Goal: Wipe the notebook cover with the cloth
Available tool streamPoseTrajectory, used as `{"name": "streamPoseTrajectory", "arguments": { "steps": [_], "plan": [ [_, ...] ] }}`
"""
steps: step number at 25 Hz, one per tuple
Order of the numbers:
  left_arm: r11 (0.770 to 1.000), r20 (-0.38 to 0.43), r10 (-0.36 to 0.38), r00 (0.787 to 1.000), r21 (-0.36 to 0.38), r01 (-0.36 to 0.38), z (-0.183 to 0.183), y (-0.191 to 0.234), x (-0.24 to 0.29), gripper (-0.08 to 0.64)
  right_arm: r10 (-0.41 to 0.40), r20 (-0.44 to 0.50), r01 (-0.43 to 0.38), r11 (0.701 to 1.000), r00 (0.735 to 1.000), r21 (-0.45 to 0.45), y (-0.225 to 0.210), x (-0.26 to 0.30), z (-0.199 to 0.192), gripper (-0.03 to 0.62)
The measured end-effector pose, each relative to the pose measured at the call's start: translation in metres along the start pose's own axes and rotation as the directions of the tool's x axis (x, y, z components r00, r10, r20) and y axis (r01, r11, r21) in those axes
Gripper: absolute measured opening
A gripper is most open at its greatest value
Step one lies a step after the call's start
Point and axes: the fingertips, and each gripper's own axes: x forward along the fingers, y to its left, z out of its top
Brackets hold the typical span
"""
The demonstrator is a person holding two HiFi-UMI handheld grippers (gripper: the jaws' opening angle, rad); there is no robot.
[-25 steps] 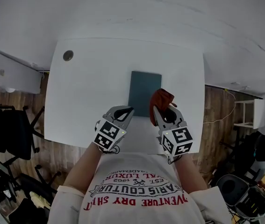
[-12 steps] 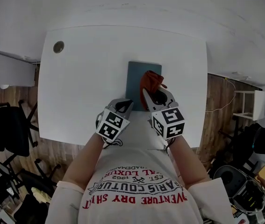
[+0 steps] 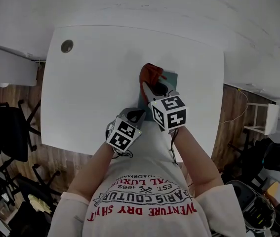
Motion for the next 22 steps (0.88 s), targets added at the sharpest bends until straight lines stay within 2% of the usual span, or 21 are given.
{"name": "streamPoseTrajectory", "arguments": {
  "steps": [6, 13, 18, 22],
  "plan": [
    [1.0, -0.01, -0.008, 1.0, -0.019, 0.008, 0.0, 0.002, 0.0, 0.011, 0.026, -0.019, -0.026, 0.999, 0.999, 0.019, 0.009, 0.029, 0.007, 0.072],
    [1.0, -0.011, 0.0, 1.0, -0.02, 0.0, -0.001, 0.002, 0.0, 0.011, -0.024, -0.103, 0.023, 1.0, 0.994, -0.004, -0.01, 0.055, -0.017, 0.072],
    [1.0, -0.014, 0.001, 1.0, -0.023, -0.001, -0.001, 0.003, 0.0, 0.011, -0.023, -0.135, 0.023, 1.0, 0.991, -0.001, -0.023, 0.058, -0.022, 0.074],
    [0.998, -0.013, 0.01, 1.0, -0.066, -0.011, -0.001, 0.004, 0.002, 0.011, -0.047, -0.156, 0.048, 0.999, 0.987, 0.003, -0.031, 0.055, -0.024, 0.078]
  ]
}}
